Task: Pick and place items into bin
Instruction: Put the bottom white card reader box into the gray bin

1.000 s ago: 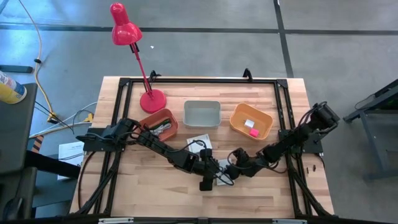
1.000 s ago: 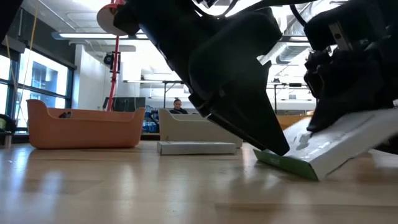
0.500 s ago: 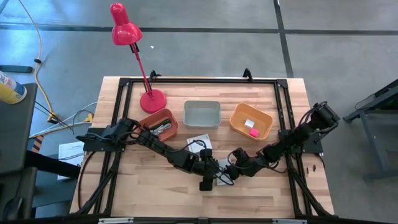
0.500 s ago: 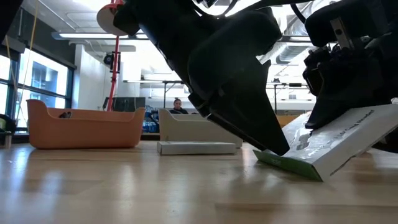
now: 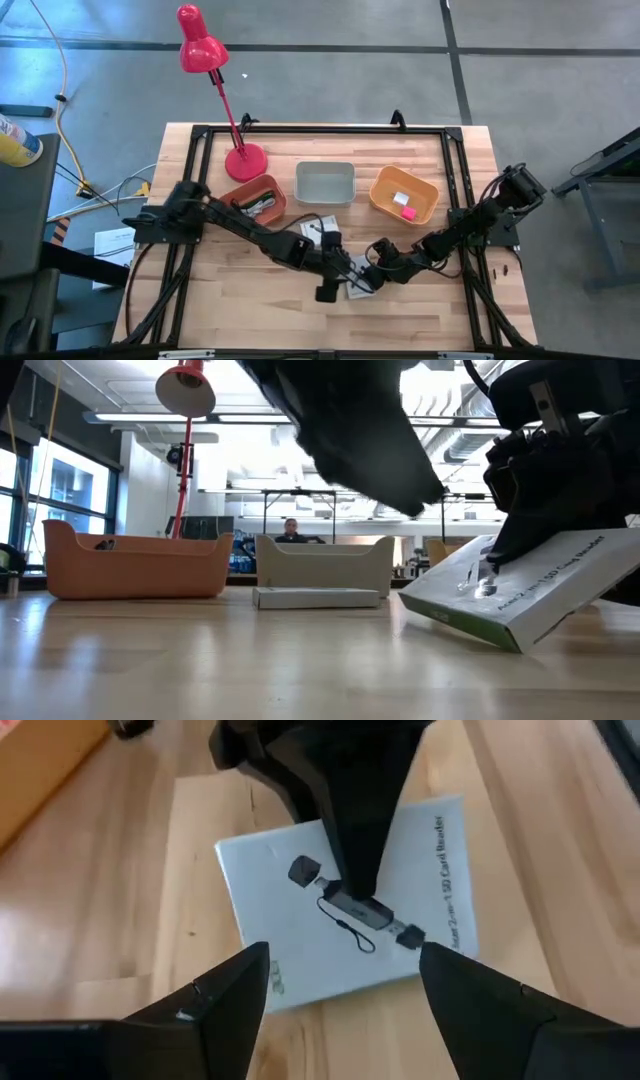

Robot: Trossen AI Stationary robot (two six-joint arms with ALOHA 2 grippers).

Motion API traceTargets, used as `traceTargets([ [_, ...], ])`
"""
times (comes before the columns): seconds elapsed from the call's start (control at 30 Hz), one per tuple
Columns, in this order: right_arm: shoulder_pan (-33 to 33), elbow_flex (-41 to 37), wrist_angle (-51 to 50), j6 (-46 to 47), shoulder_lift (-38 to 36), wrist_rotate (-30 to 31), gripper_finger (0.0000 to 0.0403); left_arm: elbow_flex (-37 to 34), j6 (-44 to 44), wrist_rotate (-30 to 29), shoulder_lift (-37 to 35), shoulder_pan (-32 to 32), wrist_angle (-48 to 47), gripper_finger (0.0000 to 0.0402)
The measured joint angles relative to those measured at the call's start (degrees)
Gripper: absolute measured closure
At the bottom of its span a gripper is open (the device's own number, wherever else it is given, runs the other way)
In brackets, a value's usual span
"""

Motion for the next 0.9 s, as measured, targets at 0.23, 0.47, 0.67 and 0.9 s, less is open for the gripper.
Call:
traceTargets([
  [0.23,0.0,-0.09,1.65,-0.55,0.0,-0.09,0.0327,0.12,3.89,-0.28,-8.46,-0.14,-10.99,0.0153],
  [0.47,-1.33,-0.15,4.66,-3.15,-0.36,1.8,0.0331,0.15,7.1,-7.25,-14.92,-0.15,-30.15,0.0153],
  [0.67,-4.41,-0.1,6.52,-7.12,-2.79,2.72,0.0346,0.15,6.67,-9.84,-15.73,-0.15,-42.85,0.0153],
  [0.9,-8.37,-0.09,8.04,-11.26,-6.53,2.86,0.0357,0.12,3.98,-11.11,-15.73,-1.3,-45.4,0.0153],
])
